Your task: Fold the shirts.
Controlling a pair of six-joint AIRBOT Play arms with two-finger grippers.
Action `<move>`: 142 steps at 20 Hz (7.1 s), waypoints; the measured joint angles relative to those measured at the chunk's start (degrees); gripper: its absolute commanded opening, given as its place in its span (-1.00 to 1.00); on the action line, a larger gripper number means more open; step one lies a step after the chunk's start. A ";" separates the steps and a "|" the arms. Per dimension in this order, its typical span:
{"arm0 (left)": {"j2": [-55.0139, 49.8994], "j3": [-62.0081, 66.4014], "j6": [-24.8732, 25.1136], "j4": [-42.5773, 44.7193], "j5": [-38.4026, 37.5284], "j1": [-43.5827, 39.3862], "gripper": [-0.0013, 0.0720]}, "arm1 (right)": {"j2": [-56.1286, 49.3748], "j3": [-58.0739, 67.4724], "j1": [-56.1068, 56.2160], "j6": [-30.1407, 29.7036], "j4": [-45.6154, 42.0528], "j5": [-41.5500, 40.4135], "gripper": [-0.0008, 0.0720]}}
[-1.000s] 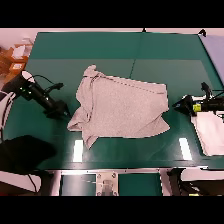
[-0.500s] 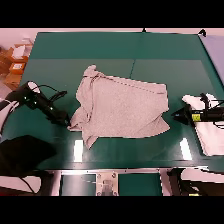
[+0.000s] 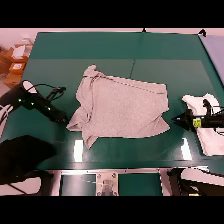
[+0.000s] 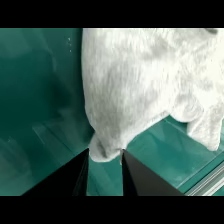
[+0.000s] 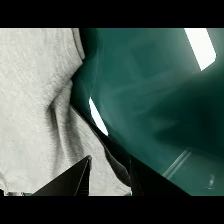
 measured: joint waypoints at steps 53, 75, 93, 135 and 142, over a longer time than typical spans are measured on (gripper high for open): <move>3.30 -9.25 10.23 -10.56 -1.18 0.92 -0.89 | -1.27 -1.18 -0.13 0.20 -2.93 -2.95 0.44; 3.23 -9.25 9.90 -8.79 -0.76 0.92 -0.89 | -10.38 -1.09 5.86 -0.31 -0.28 3.10 -0.37; 12.96 54.14 -5.01 -24.52 -6.95 1.01 -0.89 | 20.17 54.73 12.61 8.48 7.54 7.26 -0.94; -19.63 36.48 -7.67 -29.90 38.01 0.92 -0.89 | -20.76 42.14 18.95 3.98 13.99 -26.18 -0.95; -22.25 37.22 -9.33 -17.46 28.72 0.96 -0.89 | -21.57 39.30 19.21 5.16 8.31 -15.72 -0.95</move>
